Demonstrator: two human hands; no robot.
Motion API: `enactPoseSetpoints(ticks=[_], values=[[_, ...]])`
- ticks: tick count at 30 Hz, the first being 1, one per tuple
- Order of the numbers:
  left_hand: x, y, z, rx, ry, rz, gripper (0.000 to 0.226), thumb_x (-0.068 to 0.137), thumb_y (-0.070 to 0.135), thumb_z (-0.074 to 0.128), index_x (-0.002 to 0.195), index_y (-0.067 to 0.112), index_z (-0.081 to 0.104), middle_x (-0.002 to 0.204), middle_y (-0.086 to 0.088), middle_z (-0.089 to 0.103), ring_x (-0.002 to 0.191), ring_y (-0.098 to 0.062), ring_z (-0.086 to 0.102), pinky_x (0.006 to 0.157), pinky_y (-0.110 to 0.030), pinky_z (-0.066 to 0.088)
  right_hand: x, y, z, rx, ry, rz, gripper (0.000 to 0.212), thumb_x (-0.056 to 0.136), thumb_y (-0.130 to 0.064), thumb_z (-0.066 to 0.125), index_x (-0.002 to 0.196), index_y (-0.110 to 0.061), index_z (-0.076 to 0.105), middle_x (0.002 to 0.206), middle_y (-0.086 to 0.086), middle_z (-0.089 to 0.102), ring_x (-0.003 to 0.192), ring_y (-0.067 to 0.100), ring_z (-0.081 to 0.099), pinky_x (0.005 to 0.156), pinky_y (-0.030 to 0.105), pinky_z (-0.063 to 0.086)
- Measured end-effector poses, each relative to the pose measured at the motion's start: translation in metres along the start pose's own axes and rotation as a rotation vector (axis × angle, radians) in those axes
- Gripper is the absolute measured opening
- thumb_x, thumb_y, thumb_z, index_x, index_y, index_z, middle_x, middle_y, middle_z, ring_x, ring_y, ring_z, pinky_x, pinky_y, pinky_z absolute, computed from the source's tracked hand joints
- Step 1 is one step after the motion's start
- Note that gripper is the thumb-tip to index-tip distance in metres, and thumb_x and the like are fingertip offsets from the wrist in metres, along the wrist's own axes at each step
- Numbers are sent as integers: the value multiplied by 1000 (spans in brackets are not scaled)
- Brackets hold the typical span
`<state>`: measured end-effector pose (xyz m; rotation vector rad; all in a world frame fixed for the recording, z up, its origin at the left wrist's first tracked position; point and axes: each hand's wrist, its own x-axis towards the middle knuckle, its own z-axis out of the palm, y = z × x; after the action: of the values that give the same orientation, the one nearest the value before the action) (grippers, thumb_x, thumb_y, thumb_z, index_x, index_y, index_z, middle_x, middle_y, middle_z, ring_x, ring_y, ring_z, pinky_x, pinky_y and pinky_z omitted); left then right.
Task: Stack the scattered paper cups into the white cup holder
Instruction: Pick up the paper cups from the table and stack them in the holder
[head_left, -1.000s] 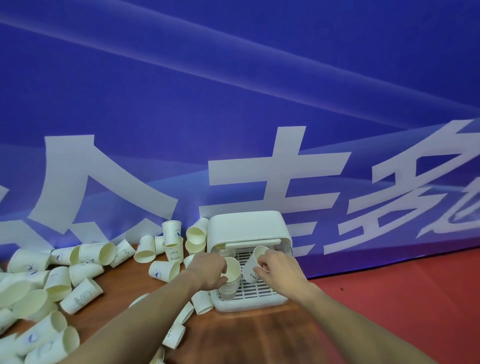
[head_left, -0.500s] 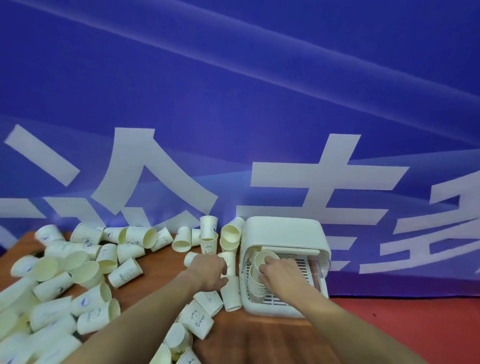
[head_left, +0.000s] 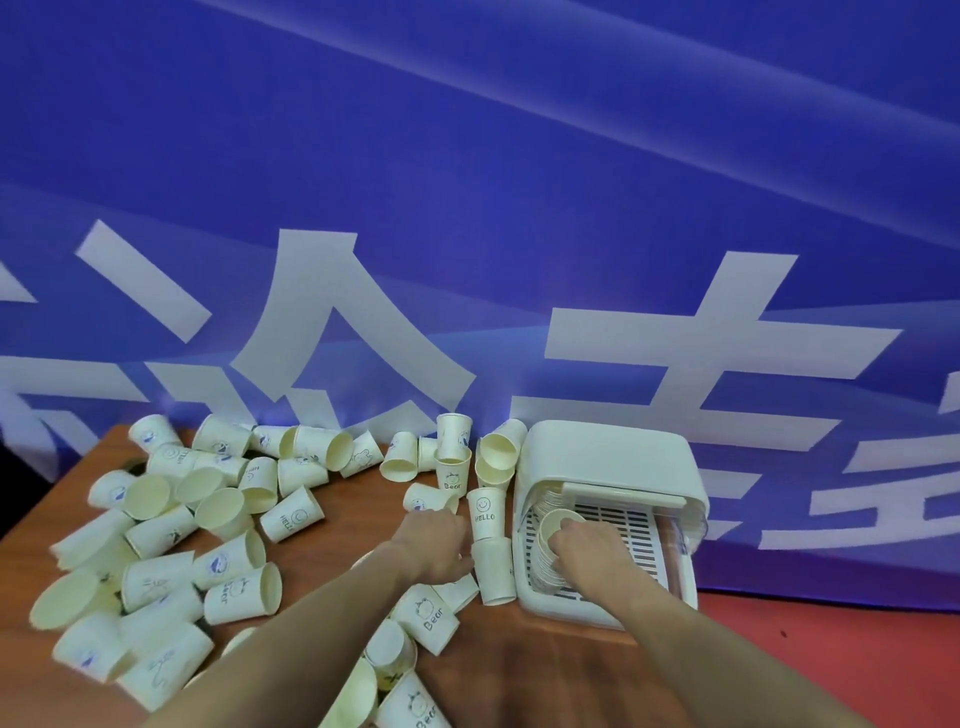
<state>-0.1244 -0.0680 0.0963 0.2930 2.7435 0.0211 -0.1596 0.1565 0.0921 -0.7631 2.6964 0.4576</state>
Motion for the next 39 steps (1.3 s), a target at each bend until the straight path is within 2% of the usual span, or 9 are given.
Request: enactPoseSetpoints(ticks=[3,8,14,19,23,26,31,34,39], values=[[2,4,-1,-20,-9,2,36,91,48,51,111,23,69,109,-3,66,98,-22,64,80,-35,52,1,1,-3,40,9,8,31,94,-33,50,114,-12,64,97,7,48,106,30,62,71,32,35],[10,12,5,-112,-18,-12,40,93,47,51,118,21,67,117,0,67,105,-19,63,86,-35,52,-6,10,-2,183,71,16,37,94,-44,51,118,-17,60,124,6,53,106,32,60,77,36,42],[34,32,16,-528,-68,-204,60,91,54,50,134,14,57,129,-6,61,113,-20,60,91,-29,49,-15,28,7,496,184,236,33,93,-53,50,105,-23,57,112,-2,56,100,22,60,79,34,43],[48,61,24,-896,-76,-313,47,95,55,48,100,13,67,101,-6,67,107,-29,63,81,-29,47,-8,36,39,1103,138,504,58,93,-57,48,133,-16,50,133,5,57,113,22,56,93,32,44],[56,74,36,-1187,-120,-414,65,94,57,50,138,10,51,131,-6,59,120,-22,55,106,-36,44,-7,29,55,1637,-72,646,71,92,-65,45,147,-21,38,148,7,43,122,27,50,101,42,46],[60,82,40,-1379,-128,-499,54,99,47,49,133,6,51,106,-6,61,97,-21,58,90,-31,49,-9,25,58,1898,-194,715,70,92,-65,44,148,-23,35,152,10,37,124,33,48,97,40,47],[67,95,43,-1540,-148,-545,27,101,37,45,106,14,58,96,-7,53,85,-21,50,69,-26,42,1,19,66,2041,-290,701,61,90,-65,47,136,-24,47,138,5,50,109,31,58,95,43,49],[74,100,45,-1532,-81,-575,23,102,30,46,90,16,60,90,-5,58,88,-25,53,75,-29,42,5,20,66,2099,-270,636,40,95,-58,44,117,-24,52,121,2,59,94,25,68,103,47,45],[85,96,42,-1550,-9,-613,25,99,30,52,86,13,65,85,-9,62,81,-25,56,73,-30,45,12,28,58,2068,-231,568,37,96,-56,45,108,-24,57,110,0,67,91,24,71,92,43,51]])
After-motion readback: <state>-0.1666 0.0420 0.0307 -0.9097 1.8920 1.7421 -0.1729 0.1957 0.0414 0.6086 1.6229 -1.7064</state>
